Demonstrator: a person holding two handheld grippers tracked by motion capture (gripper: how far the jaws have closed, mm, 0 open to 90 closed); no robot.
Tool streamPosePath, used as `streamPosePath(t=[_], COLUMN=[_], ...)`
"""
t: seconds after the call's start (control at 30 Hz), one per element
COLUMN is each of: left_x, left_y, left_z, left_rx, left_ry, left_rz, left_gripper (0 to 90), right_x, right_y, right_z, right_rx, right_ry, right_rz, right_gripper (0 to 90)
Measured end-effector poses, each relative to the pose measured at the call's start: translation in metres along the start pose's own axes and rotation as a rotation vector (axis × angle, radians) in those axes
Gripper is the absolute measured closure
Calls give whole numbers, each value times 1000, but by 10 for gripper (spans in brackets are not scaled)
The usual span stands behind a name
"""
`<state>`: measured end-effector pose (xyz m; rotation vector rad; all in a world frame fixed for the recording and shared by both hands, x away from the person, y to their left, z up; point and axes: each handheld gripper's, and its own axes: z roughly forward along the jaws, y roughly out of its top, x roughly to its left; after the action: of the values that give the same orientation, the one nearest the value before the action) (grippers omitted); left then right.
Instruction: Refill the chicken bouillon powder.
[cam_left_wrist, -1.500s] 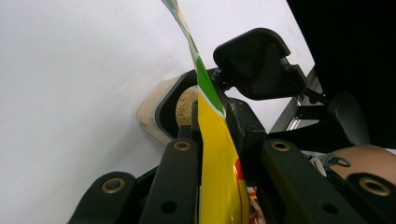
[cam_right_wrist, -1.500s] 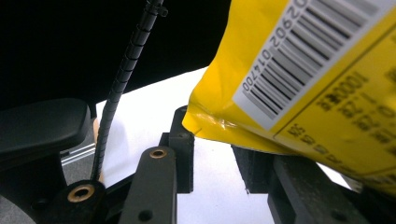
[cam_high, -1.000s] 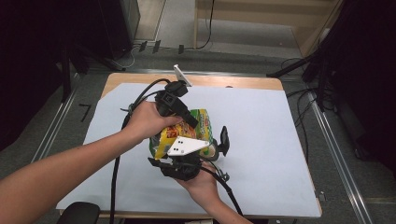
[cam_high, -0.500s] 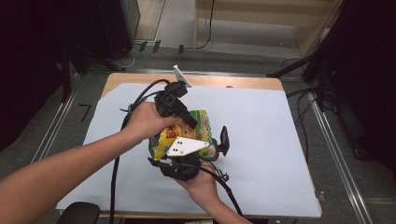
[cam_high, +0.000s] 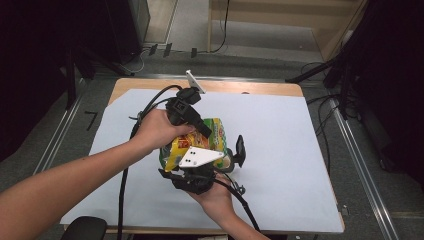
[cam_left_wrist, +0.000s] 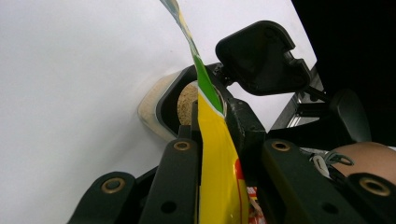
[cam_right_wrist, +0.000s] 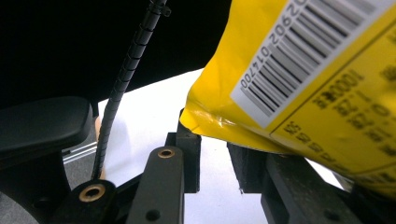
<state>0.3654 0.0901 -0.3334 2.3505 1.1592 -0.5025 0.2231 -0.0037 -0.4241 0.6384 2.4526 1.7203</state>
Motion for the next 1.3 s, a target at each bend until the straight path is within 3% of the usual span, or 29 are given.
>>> streamPosePath(t=[1.3], left_x=[0], left_y=[-1], left_z=[1], left_rx=[-12], left_ry=[12], left_rz=[3], left_gripper=[822], right_x=[-2], right_y=[-2], right_z=[1], right_rx=[5], right_ry=[-16], right_rz=[-12], right_gripper=[781])
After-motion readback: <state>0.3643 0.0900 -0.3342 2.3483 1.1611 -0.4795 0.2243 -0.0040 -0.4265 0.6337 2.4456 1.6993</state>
